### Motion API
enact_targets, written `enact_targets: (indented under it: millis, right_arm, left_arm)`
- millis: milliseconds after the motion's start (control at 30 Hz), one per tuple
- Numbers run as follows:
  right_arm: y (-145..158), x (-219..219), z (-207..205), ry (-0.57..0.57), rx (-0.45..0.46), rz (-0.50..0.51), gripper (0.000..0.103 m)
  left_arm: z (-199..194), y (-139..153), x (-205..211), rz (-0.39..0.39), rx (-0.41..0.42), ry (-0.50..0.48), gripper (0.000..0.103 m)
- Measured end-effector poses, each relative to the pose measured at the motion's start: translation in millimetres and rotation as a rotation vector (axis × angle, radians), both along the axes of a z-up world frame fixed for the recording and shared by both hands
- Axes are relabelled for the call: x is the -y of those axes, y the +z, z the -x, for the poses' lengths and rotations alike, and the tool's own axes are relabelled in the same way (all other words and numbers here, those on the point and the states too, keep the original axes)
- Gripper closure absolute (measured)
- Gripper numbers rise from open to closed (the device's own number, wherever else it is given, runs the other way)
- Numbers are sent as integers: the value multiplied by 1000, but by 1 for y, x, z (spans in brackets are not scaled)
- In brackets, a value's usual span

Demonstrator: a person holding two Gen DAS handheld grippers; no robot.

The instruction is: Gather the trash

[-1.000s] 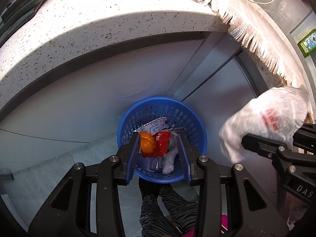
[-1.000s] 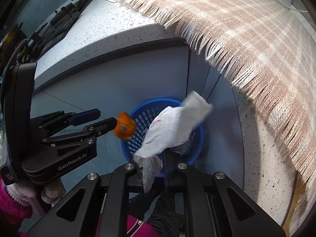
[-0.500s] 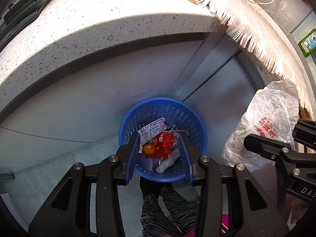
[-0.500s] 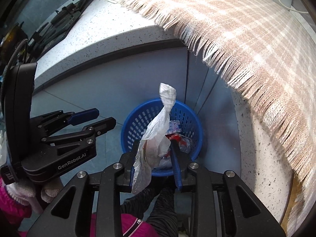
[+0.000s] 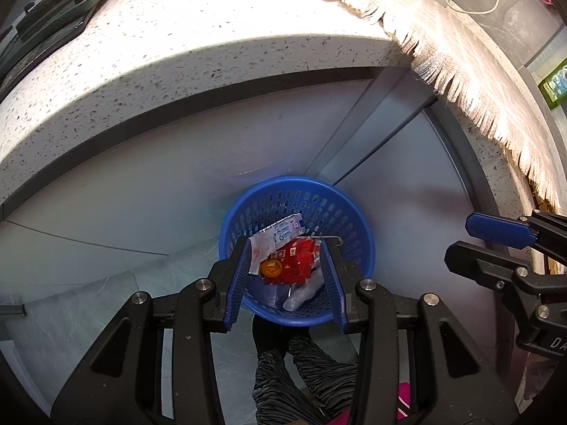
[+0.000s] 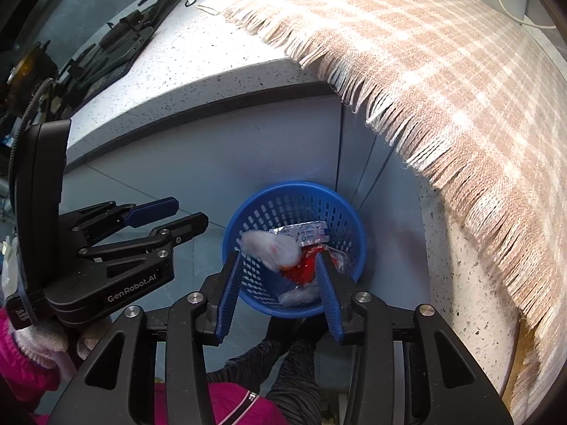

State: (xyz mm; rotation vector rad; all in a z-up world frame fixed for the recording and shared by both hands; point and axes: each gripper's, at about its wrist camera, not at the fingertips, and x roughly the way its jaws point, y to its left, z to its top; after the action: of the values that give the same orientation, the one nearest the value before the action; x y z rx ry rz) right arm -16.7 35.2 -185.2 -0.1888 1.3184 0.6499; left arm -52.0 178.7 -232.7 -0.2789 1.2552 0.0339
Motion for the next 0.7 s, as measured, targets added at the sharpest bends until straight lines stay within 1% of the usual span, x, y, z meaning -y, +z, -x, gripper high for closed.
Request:
enact_targets:
  millis: [167, 333, 633, 700]
  right_arm:
    - [5, 5, 1, -4, 2, -15, 63]
    - [17, 13, 2, -8, 15, -41, 63]
    - [53, 29, 1, -37, 81, -98, 62]
    - [62, 36, -1, -55, 99, -114, 59]
  left_arm:
    - [1, 6, 1, -5, 9, 5, 62]
    - [0, 22, 3, -25, 40, -1, 62]
    - [-6, 69, 11, -53, 138, -21, 62]
    - [-8, 81, 14, -61, 163, -29, 62]
